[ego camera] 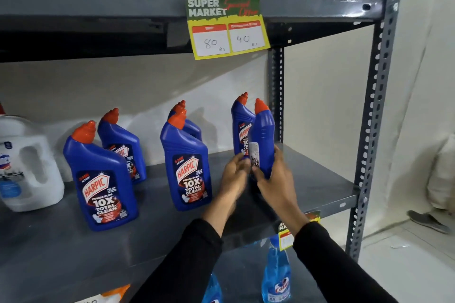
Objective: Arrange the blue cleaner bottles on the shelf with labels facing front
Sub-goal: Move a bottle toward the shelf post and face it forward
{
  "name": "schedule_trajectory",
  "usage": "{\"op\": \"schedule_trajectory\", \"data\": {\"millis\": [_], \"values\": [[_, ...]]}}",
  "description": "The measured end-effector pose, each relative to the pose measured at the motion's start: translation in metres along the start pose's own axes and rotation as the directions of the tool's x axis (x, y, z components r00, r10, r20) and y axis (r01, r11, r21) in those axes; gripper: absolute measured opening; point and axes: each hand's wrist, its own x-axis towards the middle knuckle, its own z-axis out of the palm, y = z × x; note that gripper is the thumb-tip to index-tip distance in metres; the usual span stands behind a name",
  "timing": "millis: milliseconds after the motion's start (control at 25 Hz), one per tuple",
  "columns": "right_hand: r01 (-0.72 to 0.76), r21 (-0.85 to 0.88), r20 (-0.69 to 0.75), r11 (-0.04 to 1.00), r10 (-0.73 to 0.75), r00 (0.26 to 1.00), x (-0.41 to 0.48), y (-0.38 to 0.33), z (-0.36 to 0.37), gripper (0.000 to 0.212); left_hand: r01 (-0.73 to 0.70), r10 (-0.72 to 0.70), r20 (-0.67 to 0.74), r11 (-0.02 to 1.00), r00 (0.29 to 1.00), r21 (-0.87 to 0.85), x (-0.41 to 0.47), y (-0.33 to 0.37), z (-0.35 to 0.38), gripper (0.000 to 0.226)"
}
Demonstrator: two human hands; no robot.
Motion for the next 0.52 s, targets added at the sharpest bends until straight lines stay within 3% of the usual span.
{"op": "schedule_trajectory", "data": {"millis": [160,360,520], "values": [[0.049,-0.044,-0.059,0.998,-0.051,0.997,0.008,0.006,-0.008,0.062,-0.009,0.005,-0.066,0.998,0.998,-0.059,-0.001,0.003,0.014,0.033],[0.055,-0.145,-0.144,0.988,-0.076,0.987,0.027,-0.009,-0.009,0.062,-0.259,0.251,-0.074,0.956,0.965,-0.135,-0.007,0.028,0.021,0.032],[0.111,-0.208,-0.114,0.972,-0.137,0.984,0.025,-0.015,-0.006,0.048,-0.330,0.328,-0.038,0.940,0.944,-0.089,-0.007,0.045,0.025,0.029]]}}
